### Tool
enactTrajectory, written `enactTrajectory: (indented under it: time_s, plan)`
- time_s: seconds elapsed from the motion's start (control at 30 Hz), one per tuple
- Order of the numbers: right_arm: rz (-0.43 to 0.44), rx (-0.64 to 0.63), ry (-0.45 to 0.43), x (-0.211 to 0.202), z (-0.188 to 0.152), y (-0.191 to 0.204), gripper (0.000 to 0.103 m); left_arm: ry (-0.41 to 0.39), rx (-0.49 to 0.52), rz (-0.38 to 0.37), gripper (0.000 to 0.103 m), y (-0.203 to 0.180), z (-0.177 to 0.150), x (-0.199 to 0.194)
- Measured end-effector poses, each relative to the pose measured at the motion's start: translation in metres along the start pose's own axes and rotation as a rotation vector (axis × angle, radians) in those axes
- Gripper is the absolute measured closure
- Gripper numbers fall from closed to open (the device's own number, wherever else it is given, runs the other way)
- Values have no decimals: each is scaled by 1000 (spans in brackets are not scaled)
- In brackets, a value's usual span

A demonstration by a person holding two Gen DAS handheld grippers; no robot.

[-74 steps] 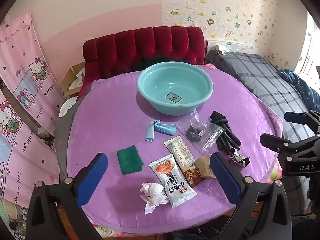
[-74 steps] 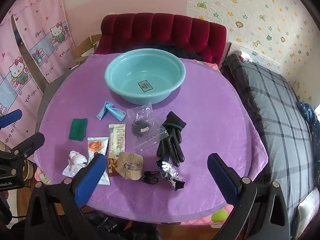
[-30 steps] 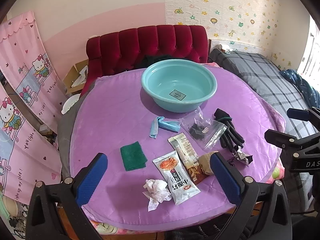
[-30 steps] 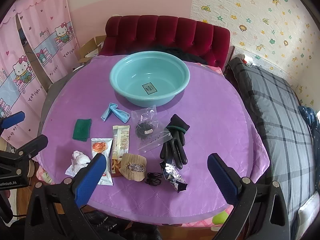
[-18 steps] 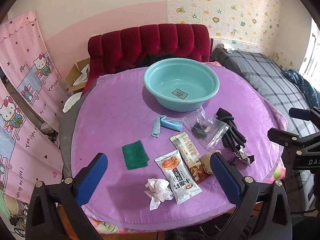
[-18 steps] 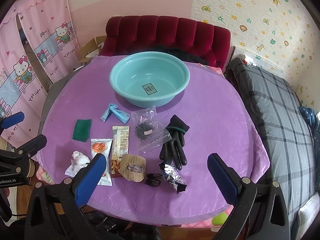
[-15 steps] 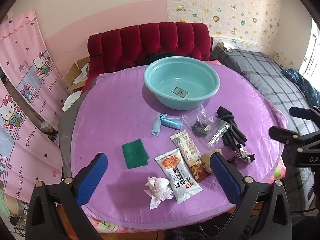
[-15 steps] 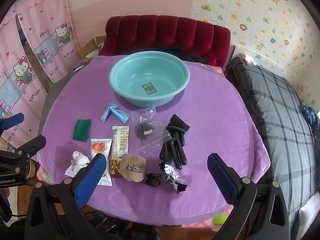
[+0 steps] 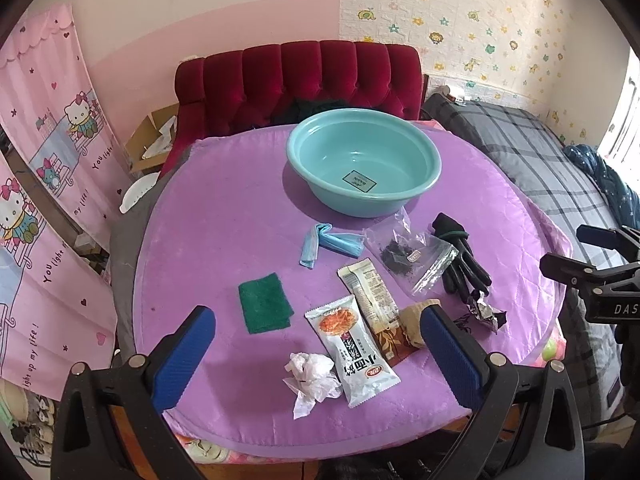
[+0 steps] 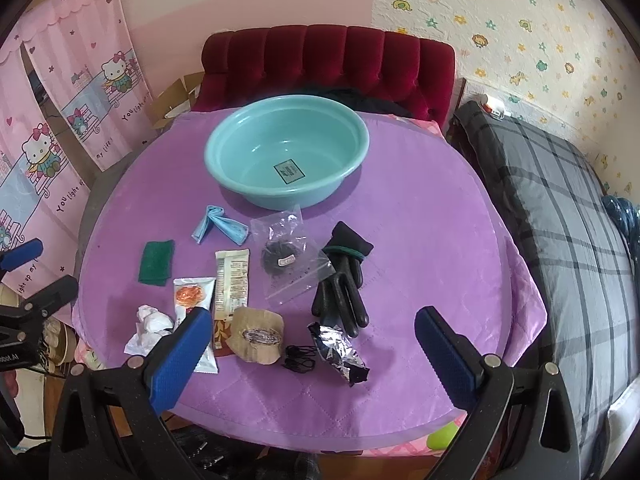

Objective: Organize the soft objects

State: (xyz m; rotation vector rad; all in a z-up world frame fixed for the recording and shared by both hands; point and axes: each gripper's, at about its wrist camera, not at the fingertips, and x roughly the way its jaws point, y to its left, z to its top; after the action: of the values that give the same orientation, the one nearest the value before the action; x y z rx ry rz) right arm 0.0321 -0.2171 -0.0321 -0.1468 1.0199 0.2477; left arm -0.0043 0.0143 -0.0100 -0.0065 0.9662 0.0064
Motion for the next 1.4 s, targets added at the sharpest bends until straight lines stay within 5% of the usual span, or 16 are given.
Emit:
enactTrajectory:
  time_s: [1.2, 1.4]
  plan:
    - [56, -41, 349, 172, -67, -54, 0, 259, -70, -37, 0, 35, -96, 136]
    - [120, -22, 391, 191, -64, -52, 22, 285, -87, -78, 0, 35, -98, 150]
